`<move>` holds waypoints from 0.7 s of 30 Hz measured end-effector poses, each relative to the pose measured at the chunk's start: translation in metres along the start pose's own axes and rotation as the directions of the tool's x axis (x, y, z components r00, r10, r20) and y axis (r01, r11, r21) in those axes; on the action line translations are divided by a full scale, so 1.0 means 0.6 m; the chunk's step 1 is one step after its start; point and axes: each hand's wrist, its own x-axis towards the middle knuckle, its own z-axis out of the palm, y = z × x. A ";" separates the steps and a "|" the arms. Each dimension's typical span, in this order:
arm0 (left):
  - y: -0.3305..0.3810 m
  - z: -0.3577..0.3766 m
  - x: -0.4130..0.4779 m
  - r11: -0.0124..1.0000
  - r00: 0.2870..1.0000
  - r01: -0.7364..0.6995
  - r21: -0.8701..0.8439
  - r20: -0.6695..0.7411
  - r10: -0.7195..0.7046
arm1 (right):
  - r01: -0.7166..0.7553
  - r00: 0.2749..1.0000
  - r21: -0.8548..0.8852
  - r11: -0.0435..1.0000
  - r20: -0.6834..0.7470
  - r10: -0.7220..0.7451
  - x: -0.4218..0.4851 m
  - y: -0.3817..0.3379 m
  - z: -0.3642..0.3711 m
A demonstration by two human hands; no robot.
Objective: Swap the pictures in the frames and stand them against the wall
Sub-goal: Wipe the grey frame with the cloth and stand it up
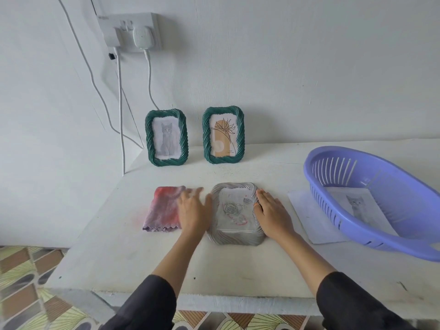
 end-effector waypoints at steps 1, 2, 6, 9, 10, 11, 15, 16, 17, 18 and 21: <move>-0.010 -0.011 0.010 0.997 0.995 0.054 0.056 -0.082 -0.049 | 0.001 1.000 0.000 1.000 0.001 -0.001 0.000 0.000 0.000; -0.021 -0.022 0.021 0.985 0.984 0.135 0.106 -0.135 -0.120 | 0.002 1.000 0.000 1.000 0.002 -0.002 0.000 0.000 0.000; -0.054 -0.060 0.047 0.898 0.917 0.391 0.203 -0.002 -0.399 | 0.002 1.000 0.013 1.000 0.004 -0.002 0.000 -0.001 0.001; -0.058 -0.069 0.052 0.896 0.903 0.389 0.213 0.103 -0.416 | -0.005 1.000 0.013 1.000 0.012 0.005 0.000 -0.001 0.001; -0.061 -0.069 0.056 0.904 0.907 0.381 0.192 0.110 -0.406 | -0.007 1.000 0.019 1.000 0.016 0.006 0.001 -0.001 0.001; -0.062 -0.070 0.058 0.912 0.909 0.374 0.168 0.129 -0.397 | -0.008 1.000 0.029 1.000 0.021 0.008 0.001 0.000 0.001; -0.068 -0.083 0.060 0.921 0.900 0.388 0.037 0.201 -0.387 | -0.043 0.998 0.160 0.986 0.046 0.036 0.000 -0.004 -0.013; -0.068 -0.089 0.061 0.911 0.891 0.410 -0.049 0.234 -0.388 | -0.074 0.997 0.252 0.965 0.043 0.065 -0.001 -0.007 -0.019; -0.066 -0.097 0.062 0.892 0.885 0.423 -0.160 0.286 -0.368 | -0.097 0.995 0.365 0.926 0.031 0.092 -0.005 -0.012 -0.027; -0.059 -0.106 0.058 0.863 0.877 0.429 -0.267 0.353 -0.327 | -0.104 0.994 0.473 0.875 0.011 0.112 -0.008 -0.018 -0.035; -0.019 -0.123 0.042 0.761 0.859 0.410 -0.503 0.494 -0.137 | -0.074 0.994 0.663 0.745 -0.009 0.106 -0.020 -0.053 -0.056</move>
